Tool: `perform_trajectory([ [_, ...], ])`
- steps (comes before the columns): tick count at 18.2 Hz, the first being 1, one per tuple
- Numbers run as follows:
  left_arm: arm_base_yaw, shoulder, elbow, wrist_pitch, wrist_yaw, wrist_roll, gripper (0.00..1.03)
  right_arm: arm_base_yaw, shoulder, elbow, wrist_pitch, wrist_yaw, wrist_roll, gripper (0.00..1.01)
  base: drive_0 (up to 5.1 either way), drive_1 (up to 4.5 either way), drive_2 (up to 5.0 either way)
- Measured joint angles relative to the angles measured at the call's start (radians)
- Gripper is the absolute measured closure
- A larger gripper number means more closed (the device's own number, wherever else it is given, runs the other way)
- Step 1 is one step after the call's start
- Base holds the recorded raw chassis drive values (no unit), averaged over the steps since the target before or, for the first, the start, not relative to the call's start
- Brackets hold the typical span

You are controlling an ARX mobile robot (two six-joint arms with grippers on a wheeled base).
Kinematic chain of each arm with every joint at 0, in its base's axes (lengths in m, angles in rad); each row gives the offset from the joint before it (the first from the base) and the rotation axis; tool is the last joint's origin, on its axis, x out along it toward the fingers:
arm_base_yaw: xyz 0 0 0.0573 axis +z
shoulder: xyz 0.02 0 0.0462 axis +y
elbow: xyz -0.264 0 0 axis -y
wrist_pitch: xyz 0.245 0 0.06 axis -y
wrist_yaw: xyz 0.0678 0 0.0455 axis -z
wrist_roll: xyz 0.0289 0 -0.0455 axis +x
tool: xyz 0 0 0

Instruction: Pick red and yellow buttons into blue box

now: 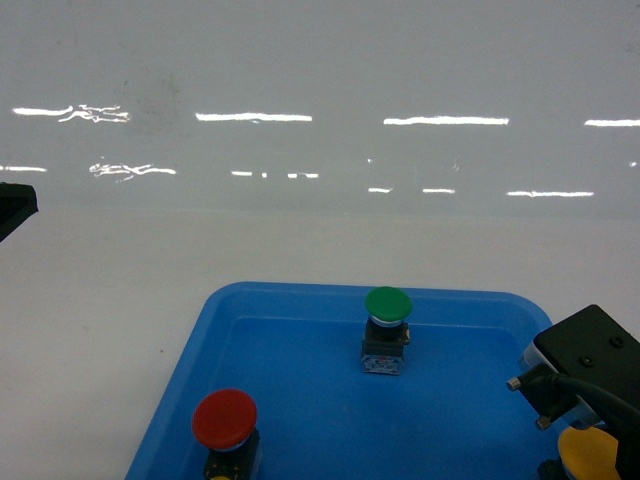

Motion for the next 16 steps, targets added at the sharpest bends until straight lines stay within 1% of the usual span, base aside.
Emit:
perform_trajectory([
  [3,0.000,0.000,0.000,0.000,0.000,0.000,0.05,0.000,0.041,-0.012,0.050,0.010,-0.013,0.03,0.0,0.00,0.0],
  [4,0.000,0.000,0.000,0.000,0.000,0.000,0.05,0.000,0.047,-0.012,0.063,0.008,-0.015,0.05,0.0,0.00,0.0],
  [7,0.000,0.000,0.000,0.000,0.000,0.000,0.05,0.002,0.070,-0.013,0.085,0.011,-0.019,0.37,0.0,0.00,0.0],
  [8,0.000,0.000,0.000,0.000,0.000,0.000,0.05,0.008,0.075,-0.014,0.086,0.016,-0.019,0.52,0.0,0.00,0.0],
  [9,0.000,0.000,0.000,0.000,0.000,0.000,0.05,0.008,0.075,-0.014,0.092,0.017,-0.019,0.59,0.0,0.00,0.0],
  [10,0.000,0.000,0.000,0.000,0.000,0.000,0.05,0.008,0.075,-0.016,0.095,0.019,-0.019,0.61,0.0,0.00,0.0],
  [13,0.000,0.000,0.000,0.000,0.000,0.000,0.05,0.005,0.076,-0.030,0.136,0.033,-0.021,0.61,0.0,0.00,0.0],
  [14,0.000,0.000,0.000,0.000,0.000,0.000,0.05,-0.004,0.071,-0.036,0.149,0.036,-0.021,0.61,0.0,0.00,0.0],
  [16,0.000,0.000,0.000,0.000,0.000,0.000,0.05,-0.039,0.022,-0.053,0.153,0.036,-0.021,0.61,0.0,0.00,0.0],
])
